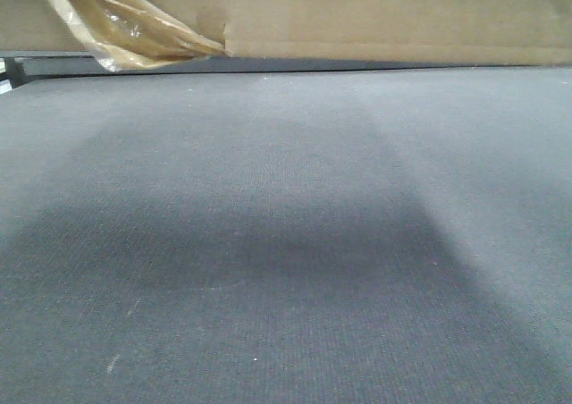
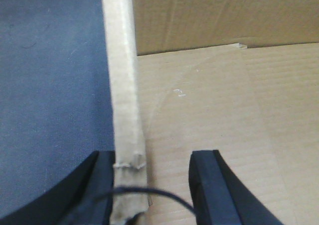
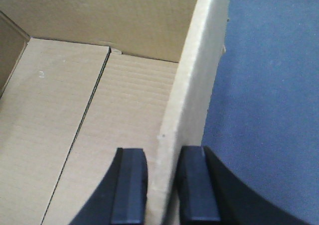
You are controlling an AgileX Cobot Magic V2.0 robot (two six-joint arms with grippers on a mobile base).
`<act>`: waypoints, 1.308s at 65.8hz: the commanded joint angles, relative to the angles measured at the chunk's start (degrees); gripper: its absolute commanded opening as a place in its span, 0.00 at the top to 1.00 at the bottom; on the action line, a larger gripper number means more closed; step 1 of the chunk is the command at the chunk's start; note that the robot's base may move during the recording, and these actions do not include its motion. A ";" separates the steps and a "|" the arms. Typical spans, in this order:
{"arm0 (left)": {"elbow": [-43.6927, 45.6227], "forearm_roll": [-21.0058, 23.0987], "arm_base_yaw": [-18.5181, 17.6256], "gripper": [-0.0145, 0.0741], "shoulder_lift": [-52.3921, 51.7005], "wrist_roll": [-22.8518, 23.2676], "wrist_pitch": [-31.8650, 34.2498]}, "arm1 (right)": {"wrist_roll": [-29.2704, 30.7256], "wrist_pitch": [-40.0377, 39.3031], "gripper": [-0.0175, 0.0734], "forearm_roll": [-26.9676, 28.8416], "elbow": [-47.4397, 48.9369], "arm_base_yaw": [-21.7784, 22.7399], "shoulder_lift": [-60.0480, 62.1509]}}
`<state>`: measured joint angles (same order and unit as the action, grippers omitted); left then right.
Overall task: Grab carton from right shelf to conveyor
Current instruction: 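Lower the carton onto the grey conveyor belt with both grippers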
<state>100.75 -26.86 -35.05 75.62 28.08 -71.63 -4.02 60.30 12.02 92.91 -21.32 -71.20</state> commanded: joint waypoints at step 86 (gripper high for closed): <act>0.35 4.42 6.93 0.85 7.82 -1.90 1.94 | 0.43 -4.59 0.88 -4.30 0.34 -0.02 -8.96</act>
<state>100.85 -24.43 -30.02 81.24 27.98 -71.49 -4.02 59.08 9.69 92.91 -21.43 -77.19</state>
